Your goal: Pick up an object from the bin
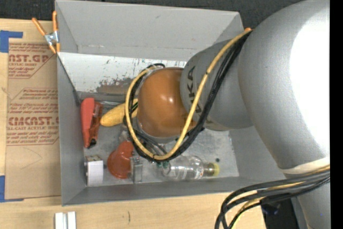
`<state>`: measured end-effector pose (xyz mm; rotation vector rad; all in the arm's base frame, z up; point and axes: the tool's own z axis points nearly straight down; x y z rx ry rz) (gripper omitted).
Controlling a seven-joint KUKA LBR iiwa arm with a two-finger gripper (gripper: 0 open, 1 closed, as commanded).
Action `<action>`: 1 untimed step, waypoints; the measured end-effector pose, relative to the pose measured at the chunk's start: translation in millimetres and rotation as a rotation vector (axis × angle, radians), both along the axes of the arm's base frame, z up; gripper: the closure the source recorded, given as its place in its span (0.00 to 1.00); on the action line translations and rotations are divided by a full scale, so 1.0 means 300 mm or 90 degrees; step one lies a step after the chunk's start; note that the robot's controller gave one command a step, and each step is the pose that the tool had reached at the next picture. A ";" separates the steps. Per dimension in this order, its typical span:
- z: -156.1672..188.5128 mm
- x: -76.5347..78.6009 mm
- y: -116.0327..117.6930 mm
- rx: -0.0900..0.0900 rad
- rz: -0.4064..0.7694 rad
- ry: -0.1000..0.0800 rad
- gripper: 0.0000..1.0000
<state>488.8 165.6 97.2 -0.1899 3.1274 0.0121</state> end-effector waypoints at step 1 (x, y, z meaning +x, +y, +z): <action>0.000 0.000 0.000 0.000 0.000 0.000 1.00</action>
Offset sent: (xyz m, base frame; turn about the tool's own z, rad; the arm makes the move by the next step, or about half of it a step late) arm 0.0000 0.0000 0.0000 0.0000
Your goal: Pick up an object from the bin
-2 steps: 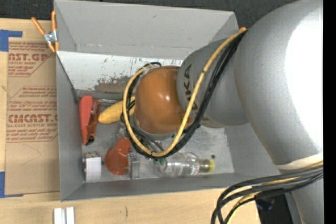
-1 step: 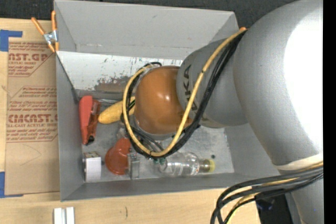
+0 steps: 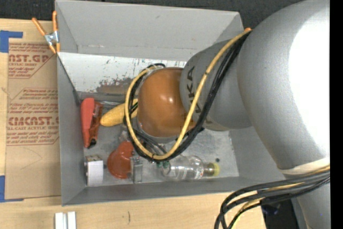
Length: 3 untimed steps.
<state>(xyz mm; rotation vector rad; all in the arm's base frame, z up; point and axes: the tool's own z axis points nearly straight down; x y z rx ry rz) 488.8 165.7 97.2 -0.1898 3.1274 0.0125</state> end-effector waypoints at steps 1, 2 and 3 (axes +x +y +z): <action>0.000 0.000 0.000 0.000 0.000 0.000 1.00; 0.000 0.000 0.000 0.000 0.000 0.000 1.00; 0.000 0.000 0.000 0.000 0.000 0.000 1.00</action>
Offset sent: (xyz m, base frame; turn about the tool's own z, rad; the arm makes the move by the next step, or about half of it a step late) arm 0.0000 0.0000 0.0000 0.0000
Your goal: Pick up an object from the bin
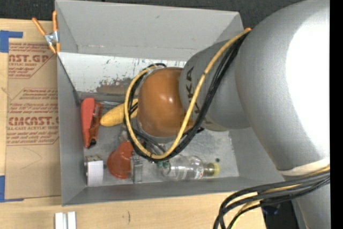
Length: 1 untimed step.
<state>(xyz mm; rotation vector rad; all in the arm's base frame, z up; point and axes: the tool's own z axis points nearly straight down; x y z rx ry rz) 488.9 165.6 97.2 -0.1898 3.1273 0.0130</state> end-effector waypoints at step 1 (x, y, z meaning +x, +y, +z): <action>0.000 0.000 0.000 0.000 0.000 0.000 1.00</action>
Offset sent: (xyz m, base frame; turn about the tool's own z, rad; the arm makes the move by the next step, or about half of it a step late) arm 0.0000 0.0000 0.0000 0.0000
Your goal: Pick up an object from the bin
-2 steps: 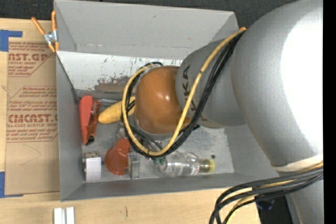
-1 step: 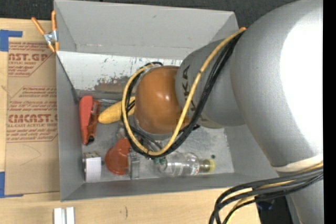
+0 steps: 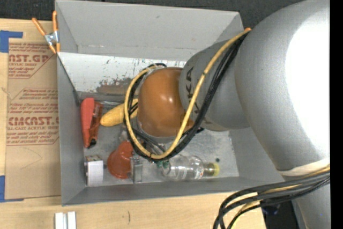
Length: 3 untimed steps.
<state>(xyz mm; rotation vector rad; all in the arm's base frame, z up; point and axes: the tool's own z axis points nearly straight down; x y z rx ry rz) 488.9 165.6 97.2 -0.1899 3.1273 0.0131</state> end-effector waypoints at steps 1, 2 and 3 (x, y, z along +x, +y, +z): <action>0.000 0.000 0.000 0.000 0.000 0.000 1.00; 0.000 0.000 0.000 0.000 0.000 0.000 1.00; 0.000 0.000 0.000 0.000 0.000 0.000 1.00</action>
Offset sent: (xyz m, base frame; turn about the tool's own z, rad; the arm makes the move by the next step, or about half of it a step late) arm 0.0000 0.0000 0.0000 0.0000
